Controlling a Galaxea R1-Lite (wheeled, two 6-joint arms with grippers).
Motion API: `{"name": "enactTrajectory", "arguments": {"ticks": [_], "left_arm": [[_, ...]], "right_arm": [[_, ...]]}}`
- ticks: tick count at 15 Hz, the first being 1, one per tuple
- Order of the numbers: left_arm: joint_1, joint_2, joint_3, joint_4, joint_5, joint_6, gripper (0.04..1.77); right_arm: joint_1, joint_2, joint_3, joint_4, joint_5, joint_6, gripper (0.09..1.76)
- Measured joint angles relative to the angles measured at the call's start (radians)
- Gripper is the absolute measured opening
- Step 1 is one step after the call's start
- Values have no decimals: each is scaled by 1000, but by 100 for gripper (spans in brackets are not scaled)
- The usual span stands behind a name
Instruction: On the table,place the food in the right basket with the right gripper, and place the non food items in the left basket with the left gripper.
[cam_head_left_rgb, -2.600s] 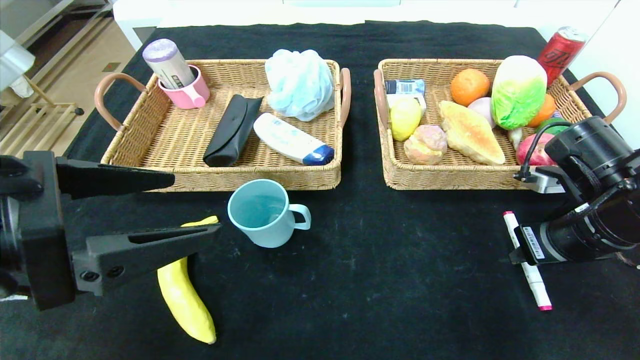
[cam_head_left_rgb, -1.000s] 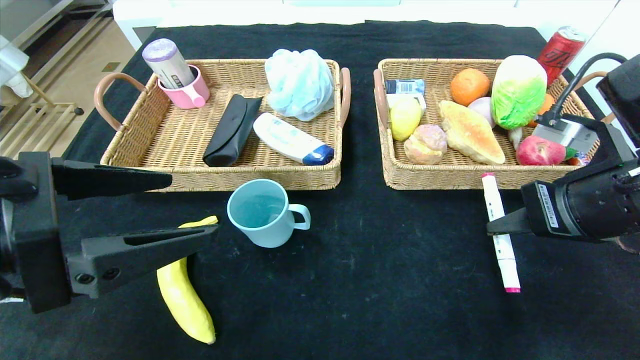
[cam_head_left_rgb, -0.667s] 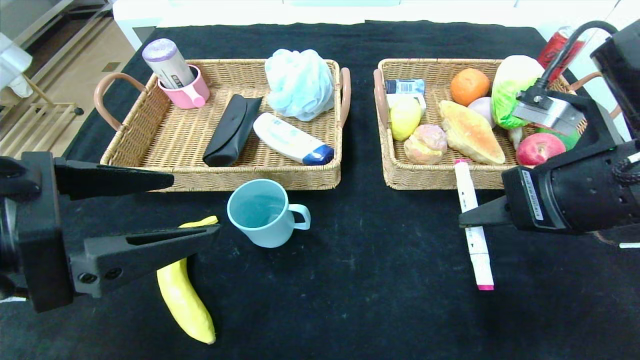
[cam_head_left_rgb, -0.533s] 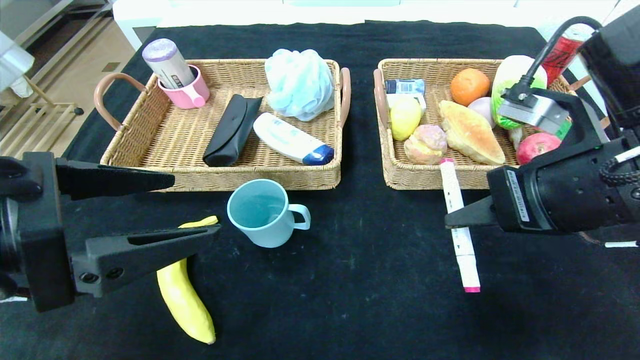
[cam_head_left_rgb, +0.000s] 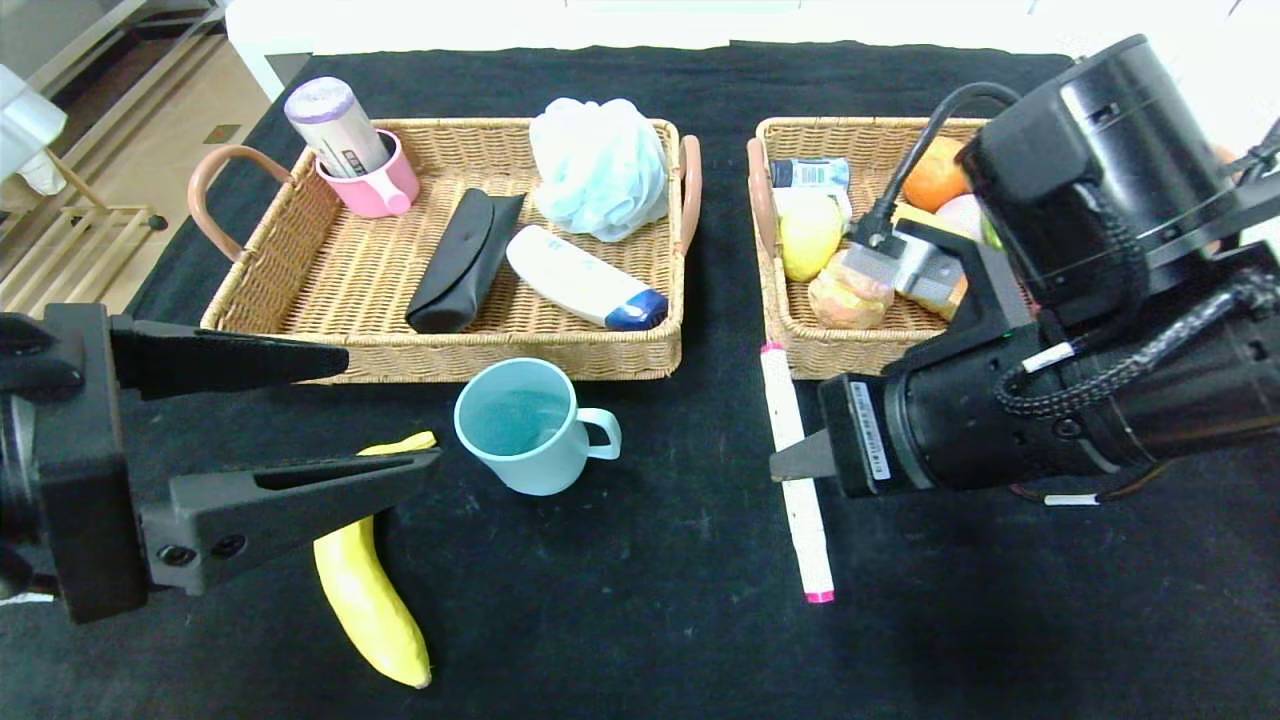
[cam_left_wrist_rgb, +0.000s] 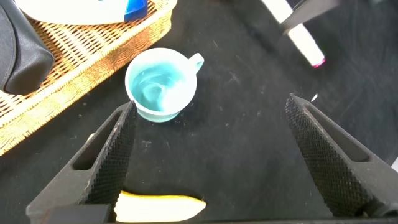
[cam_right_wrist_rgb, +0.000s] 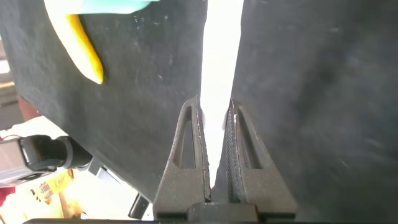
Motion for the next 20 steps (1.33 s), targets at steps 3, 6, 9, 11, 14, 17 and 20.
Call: {"name": "enactTrajectory", "arguments": {"ticks": [3, 6, 9, 11, 14, 17, 20], "left_arm": [[0, 0, -1, 0, -1, 0, 172], [0, 1, 1, 0, -3, 0, 172], [0, 2, 1, 0, -3, 0, 172], [-1, 2, 1, 1, -3, 0, 172], [-1, 2, 1, 1, -3, 0, 172], [-1, 1, 1, 1, -4, 0, 172], [-1, 1, 1, 1, -4, 0, 172]], "right_arm": [[10, 49, -3, -6, -3, -1, 27], [10, 86, -7, -31, -7, 1, 27], [8, 119, -7, -55, -7, 16, 27], [6, 140, -8, -68, -22, 19, 27], [4, 167, -18, -70, -42, 18, 27], [4, 175, -22, -70, -43, 17, 64], [5, 175, -24, -70, -42, 17, 98]]}}
